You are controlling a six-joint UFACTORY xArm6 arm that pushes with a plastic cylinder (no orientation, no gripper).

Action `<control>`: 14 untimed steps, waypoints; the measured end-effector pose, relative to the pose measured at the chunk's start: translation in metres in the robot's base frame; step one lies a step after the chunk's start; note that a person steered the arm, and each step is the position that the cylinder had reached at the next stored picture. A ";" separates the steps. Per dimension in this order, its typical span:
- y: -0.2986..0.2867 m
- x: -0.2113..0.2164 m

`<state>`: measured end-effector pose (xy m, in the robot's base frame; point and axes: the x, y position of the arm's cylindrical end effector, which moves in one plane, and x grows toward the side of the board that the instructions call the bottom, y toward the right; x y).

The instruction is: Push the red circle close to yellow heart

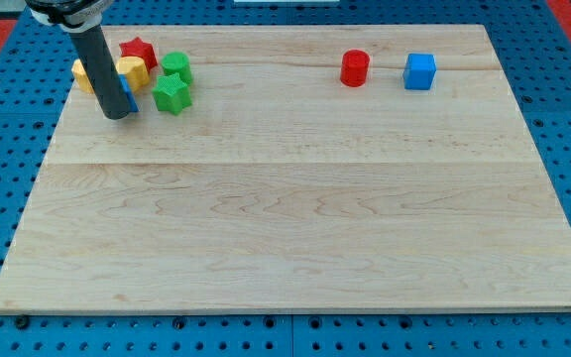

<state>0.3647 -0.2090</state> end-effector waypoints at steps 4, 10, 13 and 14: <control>0.390 0.007; 0.235 -0.089; 0.131 -0.026; 0.151 -0.035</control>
<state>0.3298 -0.0578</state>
